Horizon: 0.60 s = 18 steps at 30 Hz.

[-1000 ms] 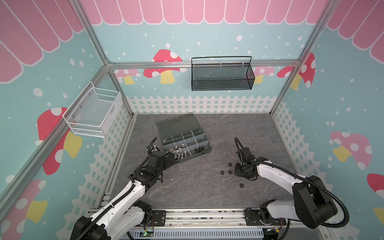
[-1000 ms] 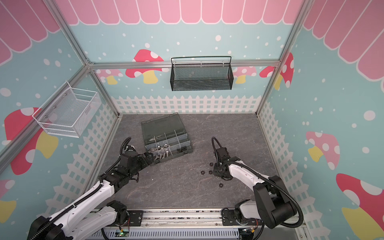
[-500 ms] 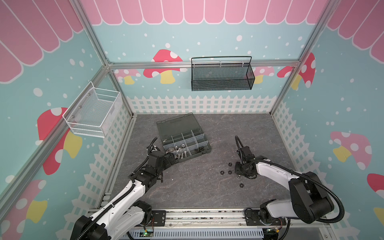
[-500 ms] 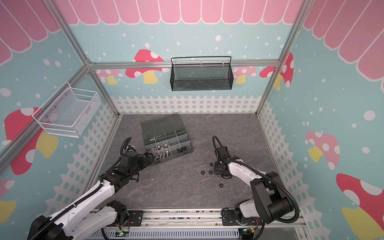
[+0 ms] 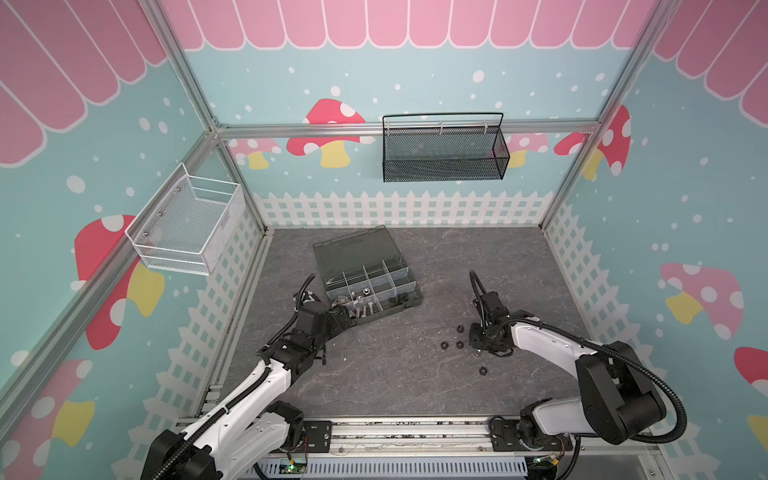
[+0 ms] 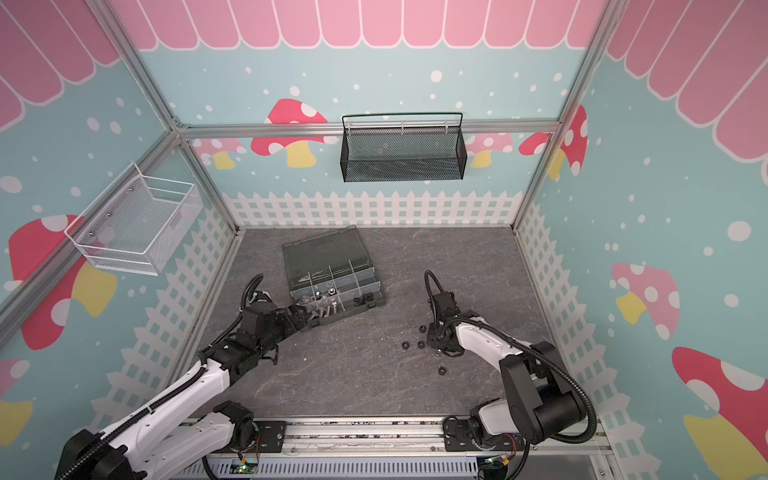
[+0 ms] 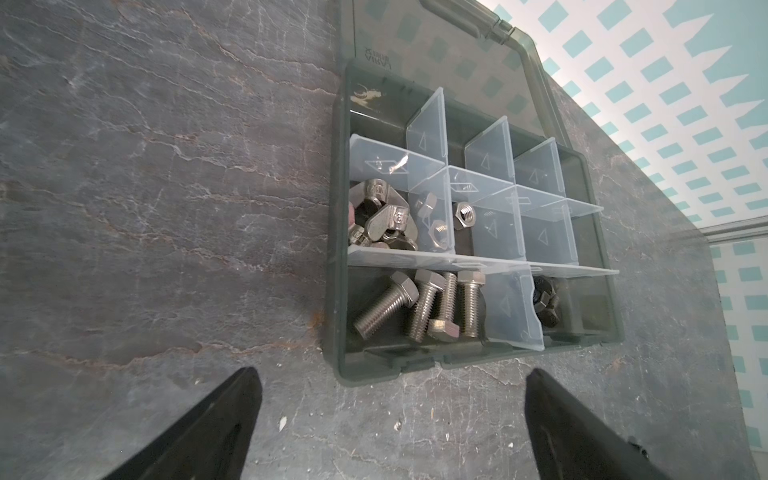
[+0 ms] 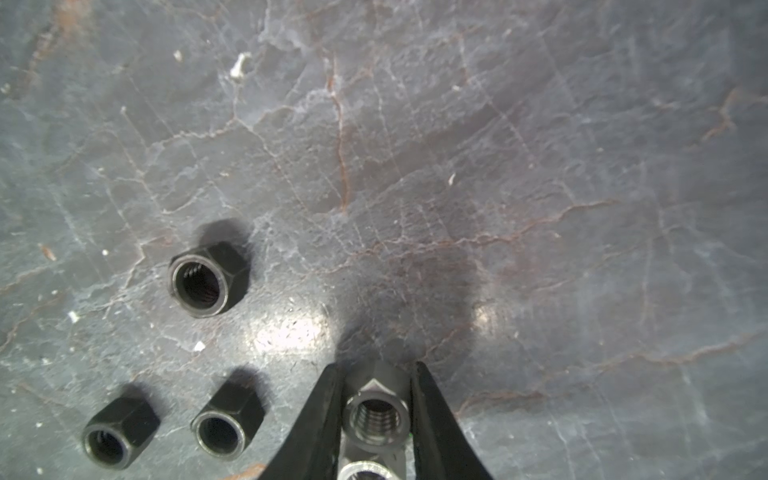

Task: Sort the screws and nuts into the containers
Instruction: 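Grasp a silver hex nut with the right gripper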

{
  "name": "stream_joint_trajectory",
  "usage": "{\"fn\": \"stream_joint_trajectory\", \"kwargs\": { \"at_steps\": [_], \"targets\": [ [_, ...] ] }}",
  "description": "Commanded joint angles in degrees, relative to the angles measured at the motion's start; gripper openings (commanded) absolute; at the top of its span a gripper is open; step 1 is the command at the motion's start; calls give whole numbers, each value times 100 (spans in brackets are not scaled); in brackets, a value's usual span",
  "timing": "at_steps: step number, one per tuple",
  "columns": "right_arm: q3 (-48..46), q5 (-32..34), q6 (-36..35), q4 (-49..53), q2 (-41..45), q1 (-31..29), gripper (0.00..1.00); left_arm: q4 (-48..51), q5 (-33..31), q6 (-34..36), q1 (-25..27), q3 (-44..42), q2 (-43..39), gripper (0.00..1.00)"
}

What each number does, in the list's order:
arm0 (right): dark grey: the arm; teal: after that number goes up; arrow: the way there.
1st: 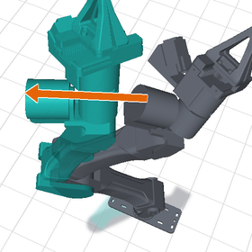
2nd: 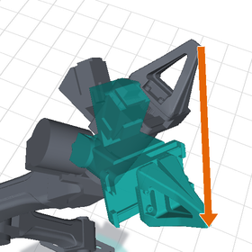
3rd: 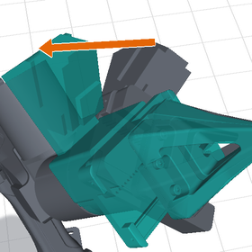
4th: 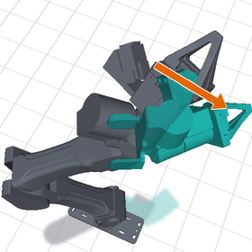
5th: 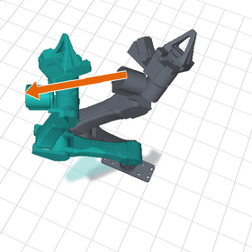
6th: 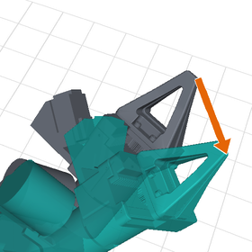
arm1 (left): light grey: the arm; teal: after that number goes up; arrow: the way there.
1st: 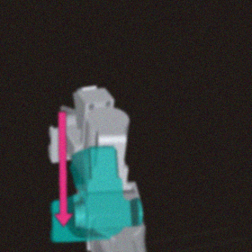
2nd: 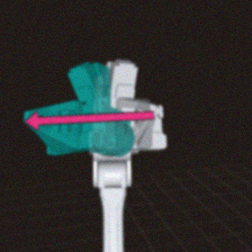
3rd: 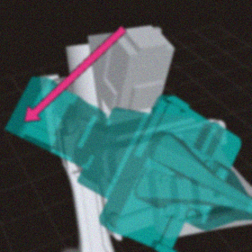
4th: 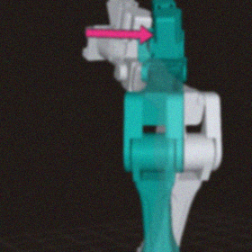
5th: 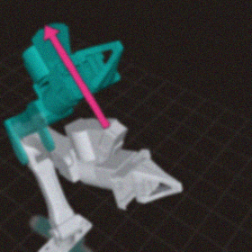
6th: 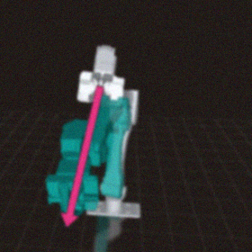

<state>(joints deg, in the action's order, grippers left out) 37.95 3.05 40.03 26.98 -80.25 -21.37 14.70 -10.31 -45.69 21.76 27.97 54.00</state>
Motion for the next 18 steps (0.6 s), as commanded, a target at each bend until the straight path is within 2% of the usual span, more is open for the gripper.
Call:
{"fn": "stream_joint_trajectory", "kwargs": {
  "at_steps": [1, 18],
  "targets": [
    [-85, 5, 85, 519, -127, -17, 32, -47, -46, -114, -44, 152, 32, 100],
    [-144, -54, 68, 575, -148, -74, 34, -47, -42, -107, -40, 56, -39, 100]
  ]
}}
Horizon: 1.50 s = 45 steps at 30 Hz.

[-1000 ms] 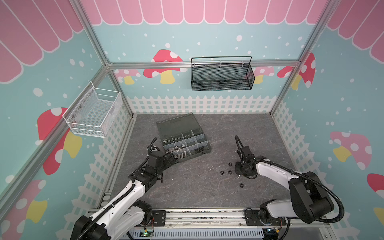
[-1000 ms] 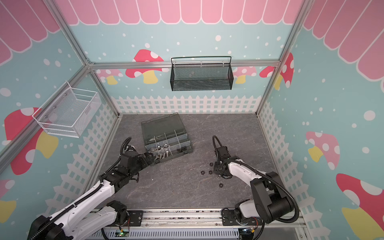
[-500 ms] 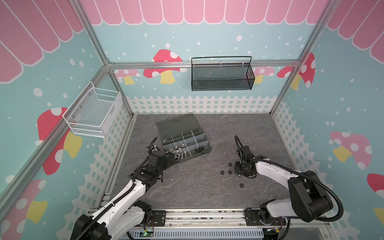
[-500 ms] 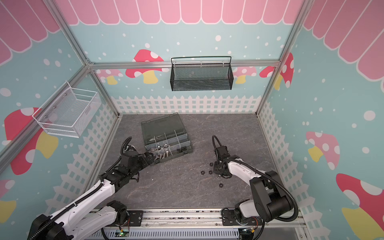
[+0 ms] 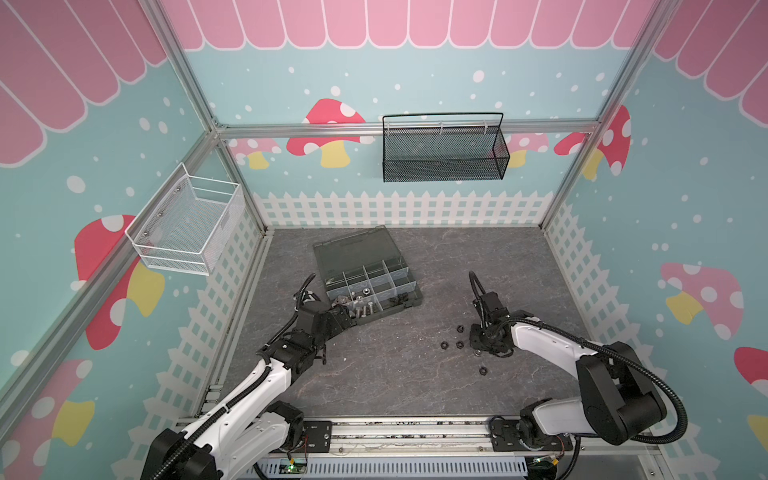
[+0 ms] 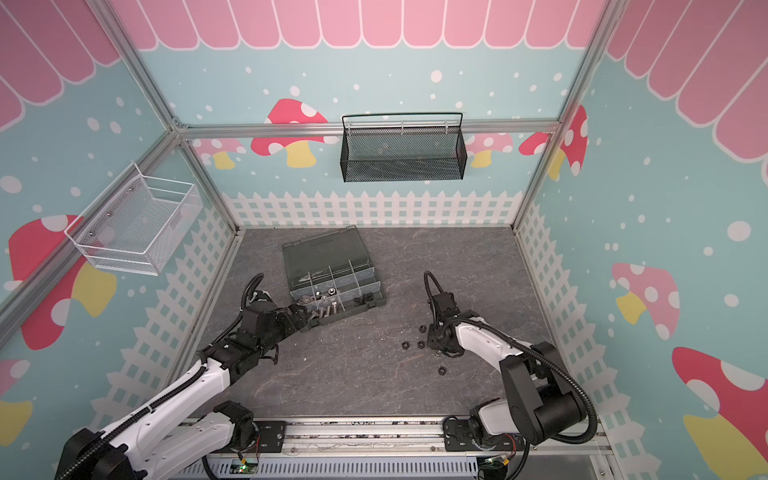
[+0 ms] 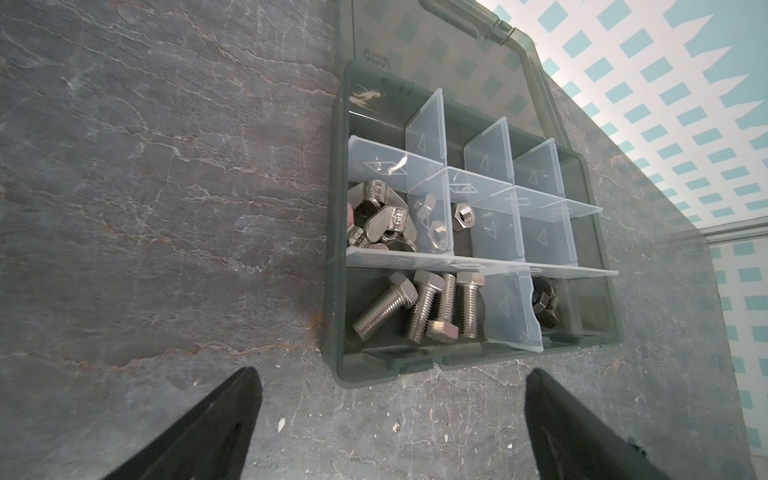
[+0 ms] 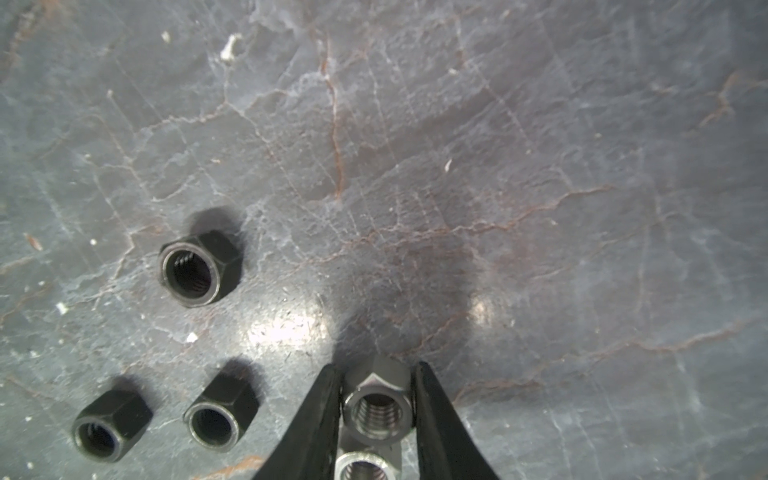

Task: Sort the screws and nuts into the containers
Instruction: 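Grasp a silver hex nut with the right gripper, then carry the hex nut with the right gripper over the organizer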

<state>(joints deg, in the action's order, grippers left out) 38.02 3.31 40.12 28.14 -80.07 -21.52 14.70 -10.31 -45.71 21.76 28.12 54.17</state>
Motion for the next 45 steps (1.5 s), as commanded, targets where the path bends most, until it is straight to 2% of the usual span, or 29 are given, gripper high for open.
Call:
{"fn": "stream_joint_trajectory", "kwargs": {
  "at_steps": [1, 7, 12, 27, 32, 36, 45],
  "targets": [
    [-142, -85, 56, 460, -164, -64, 34, -43, -46, -104, -48, 42, -60, 100],
    [-101, -89, 18, 447, -241, -118, 28, -43, -42, -113, -46, 41, -58, 99],
    [-27, -59, 2, 421, -339, -210, 12, -37, -50, -113, -44, 41, -56, 100],
    [824, 156, -52, 447, 85, -456, 0, -2, -70, -113, -45, 47, -43, 100],
    [1505, 244, -147, 438, 83, -786, 0, -6, -74, -114, -49, 68, -32, 100],
    [2306, 418, -312, 434, -258, -1237, 0, -6, -77, -113, -40, 65, -44, 100],
    [4466, 263, -964, 95, -1877, -2074, 0, 30, -53, -147, -48, 29, -109, 100]
  ]
}}
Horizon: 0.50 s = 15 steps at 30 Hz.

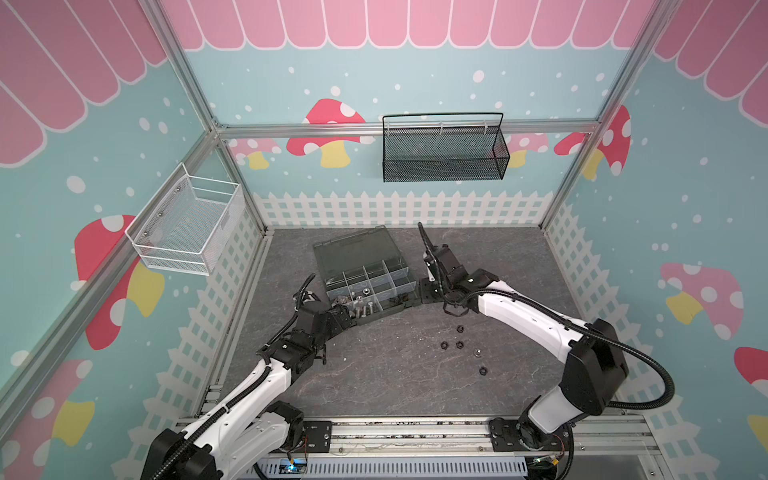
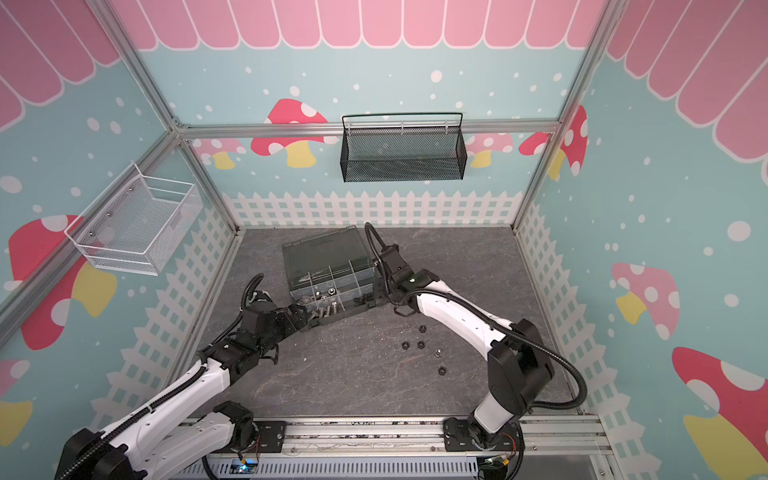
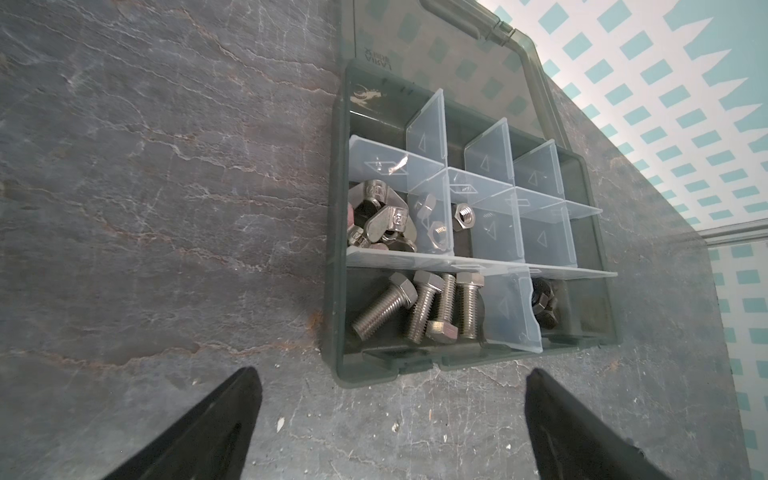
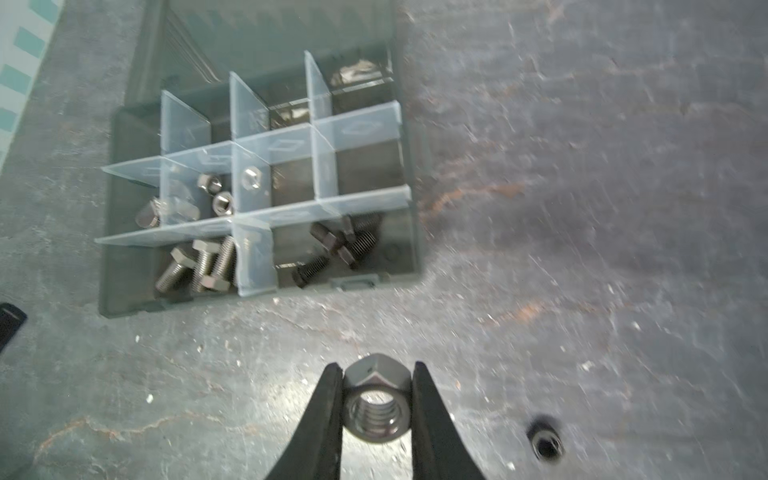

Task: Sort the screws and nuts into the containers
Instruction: 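Carry the hex nut with the right gripper over the organizer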

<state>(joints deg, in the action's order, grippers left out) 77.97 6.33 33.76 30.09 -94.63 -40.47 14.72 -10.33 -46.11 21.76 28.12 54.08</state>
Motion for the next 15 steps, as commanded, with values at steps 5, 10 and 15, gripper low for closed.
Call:
{"fn": "stream_joint_trajectory", "kwargs": {
  "at_steps": [5, 10, 15],
  "targets": [
    [1733, -143, -669, -82, -1588, -524, 0, 86, -106, -109, -40, 6, -177, 100],
    [2759, -271, -966, -43, -2565, -764, 0, 75, -104, -153, -48, -6, -154, 100],
    [3576, -357, -1165, 26, -3376, -864, 0, 65, -68, -163, -49, -17, -117, 100]
  ]
}}
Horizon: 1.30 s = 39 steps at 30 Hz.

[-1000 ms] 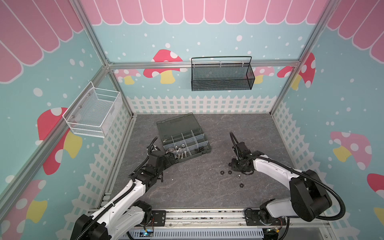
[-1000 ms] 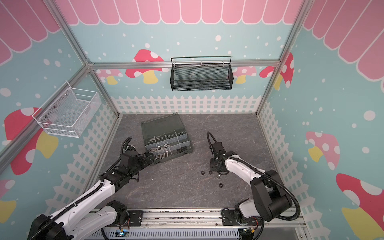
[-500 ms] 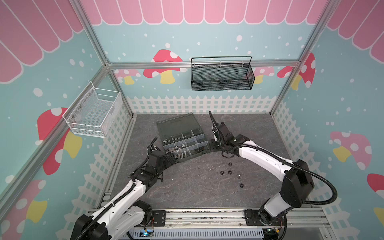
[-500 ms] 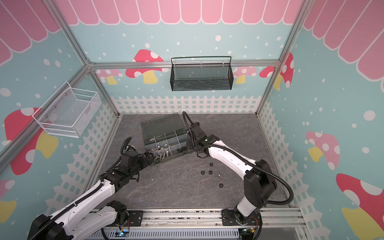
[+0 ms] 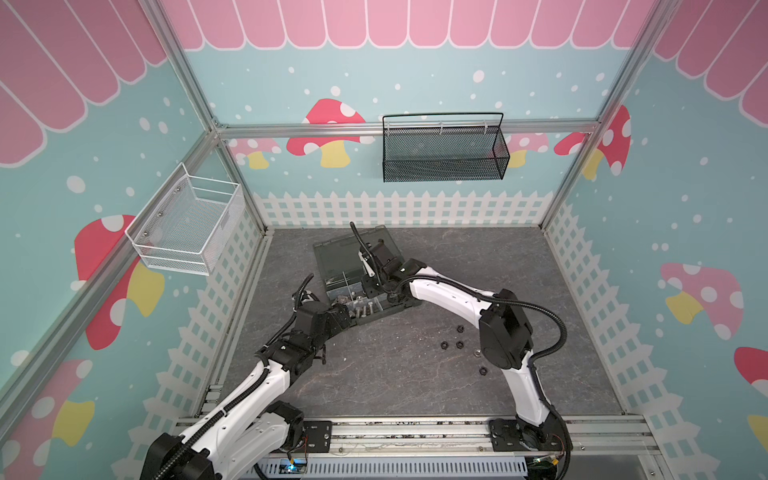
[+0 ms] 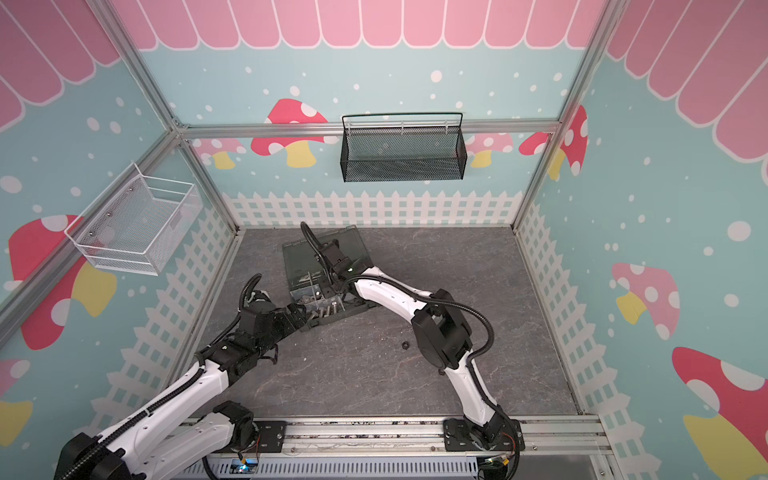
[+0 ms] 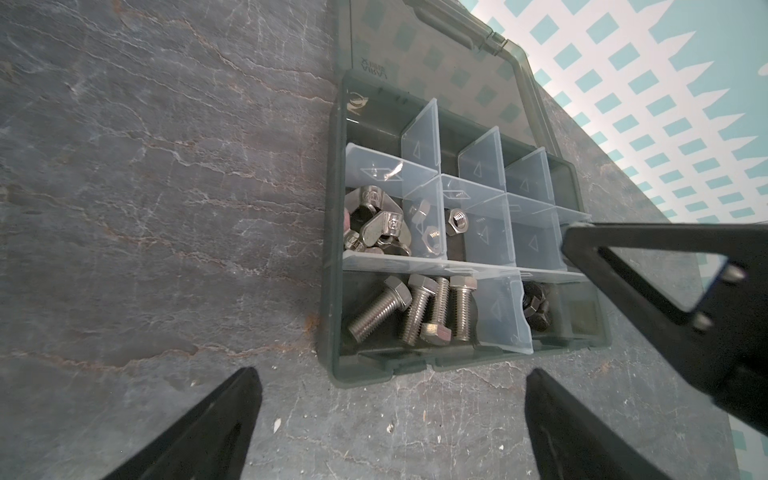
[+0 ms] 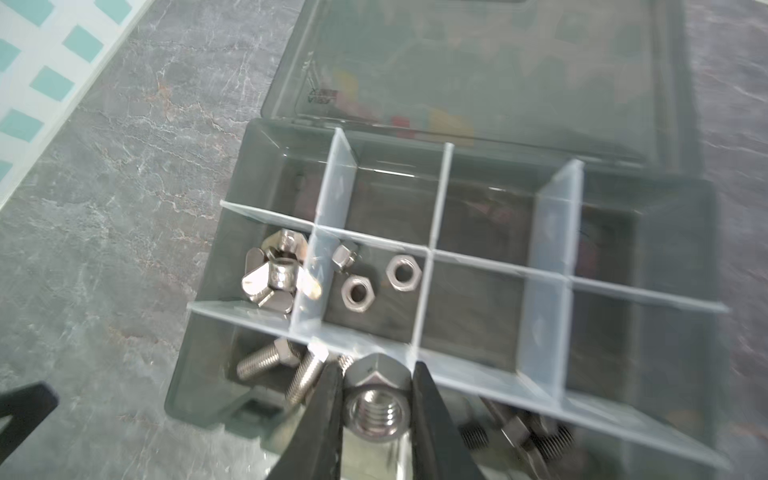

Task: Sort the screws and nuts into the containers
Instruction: 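Carry the hex nut with the right gripper over the organizer, then open the right gripper to drop the hex nut in, then move the right gripper back toward the nut pile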

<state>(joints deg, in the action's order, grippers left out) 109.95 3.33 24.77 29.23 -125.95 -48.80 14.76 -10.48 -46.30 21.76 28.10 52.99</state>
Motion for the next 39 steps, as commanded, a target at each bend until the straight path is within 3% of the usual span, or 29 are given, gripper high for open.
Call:
{"fn": "stream_joint_trajectory", "kwargs": {
  "at_steps": [1, 7, 13, 18, 29, 39],
  "targets": [
    [534, -48, -293, 140, -401, -34, 0, 53, -46, -134, -45, -10, -17, 100],
    [1080, 14, -359, 317, -1018, -34, 5, 291, -71, -81, -48, 25, -211, 100],
    [1222, -17, -342, 355, -1135, -29, 29, 551, -169, -59, -45, 46, -490, 100],
    [1222, 22, -368, 389, -1026, -34, 39, 666, -180, -63, -46, 28, -648, 100],
    [1051, 312, -311, 595, -438, -34, 43, 973, -95, -81, -48, 145, -856, 100],
    [-1164, 637, 42, 143, 1325, -34, 42, 1189, -83, -151, -48, 117, -1008, 100]
  ]
}}
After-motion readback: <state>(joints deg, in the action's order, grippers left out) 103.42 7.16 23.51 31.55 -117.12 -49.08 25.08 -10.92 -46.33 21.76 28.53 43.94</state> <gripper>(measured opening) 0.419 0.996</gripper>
